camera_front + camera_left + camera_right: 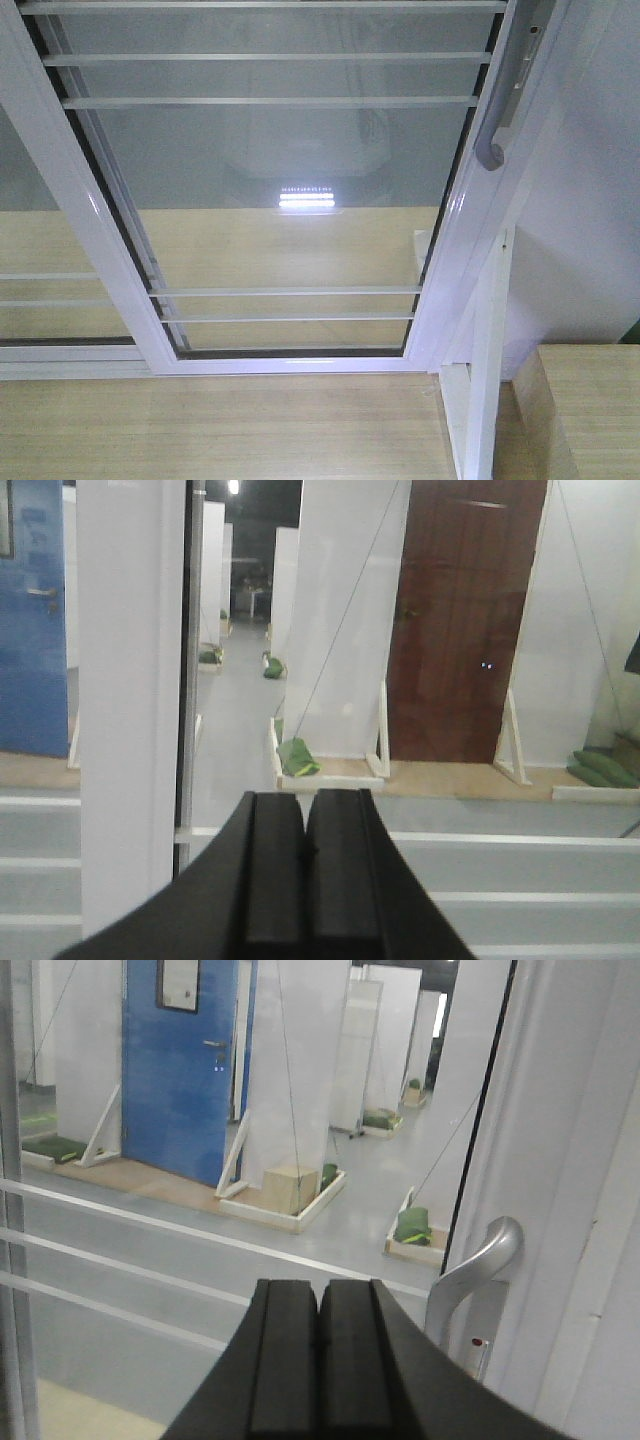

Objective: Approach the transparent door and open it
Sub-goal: 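Align the base in front of the door near its silver handle, then open the right gripper and close it around the silver door handle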

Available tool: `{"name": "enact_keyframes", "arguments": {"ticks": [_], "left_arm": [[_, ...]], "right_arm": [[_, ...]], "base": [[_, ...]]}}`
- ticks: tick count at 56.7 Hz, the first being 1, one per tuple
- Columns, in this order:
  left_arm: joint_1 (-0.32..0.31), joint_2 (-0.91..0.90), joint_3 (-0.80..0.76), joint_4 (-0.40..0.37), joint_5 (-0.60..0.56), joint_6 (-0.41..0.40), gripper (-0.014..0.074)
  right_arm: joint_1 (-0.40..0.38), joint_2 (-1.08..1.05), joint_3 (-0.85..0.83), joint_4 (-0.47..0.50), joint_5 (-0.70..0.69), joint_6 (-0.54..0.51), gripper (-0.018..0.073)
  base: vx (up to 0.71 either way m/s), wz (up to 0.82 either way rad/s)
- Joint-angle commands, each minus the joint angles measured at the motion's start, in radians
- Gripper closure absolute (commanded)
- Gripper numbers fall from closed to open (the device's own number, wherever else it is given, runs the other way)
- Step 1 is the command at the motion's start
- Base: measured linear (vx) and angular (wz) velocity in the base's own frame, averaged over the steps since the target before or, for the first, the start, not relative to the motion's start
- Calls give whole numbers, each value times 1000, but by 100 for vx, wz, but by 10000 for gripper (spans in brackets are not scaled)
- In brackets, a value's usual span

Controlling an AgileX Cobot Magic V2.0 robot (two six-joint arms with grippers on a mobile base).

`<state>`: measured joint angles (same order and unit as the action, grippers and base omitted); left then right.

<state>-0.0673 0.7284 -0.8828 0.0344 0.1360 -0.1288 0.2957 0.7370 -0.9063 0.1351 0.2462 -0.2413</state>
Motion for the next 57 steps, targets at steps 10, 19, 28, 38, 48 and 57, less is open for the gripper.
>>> {"name": "enact_keyframes", "arguments": {"ticks": [10, 19, 28, 38, 48, 57], "left_arm": [[-3, 24, -46, -22, -79, -9, 594], [-3, 29, -46, -21, -70, -7, 590], [-3, 29, -46, -21, -34, -6, 552], [-3, 29, -46, -21, -7, -6, 426], [-3, 29, -46, -21, 22, -6, 245], [-3, 29, -46, -22, 41, -7, 129]], "right_arm": [[2, 86, -46, 88, -28, -8, 565], [2, 94, -46, 97, -20, -8, 565], [2, 94, -46, 97, -4, -8, 545], [2, 94, -46, 94, 49, -37, 393], [2, 94, -46, 94, 40, -61, 133], [2, 94, -46, 94, -4, -61, -42]], "base": [[0, 0], [0, 0], [0, 0], [0, 0], [0, 0], [0, 0]]}}
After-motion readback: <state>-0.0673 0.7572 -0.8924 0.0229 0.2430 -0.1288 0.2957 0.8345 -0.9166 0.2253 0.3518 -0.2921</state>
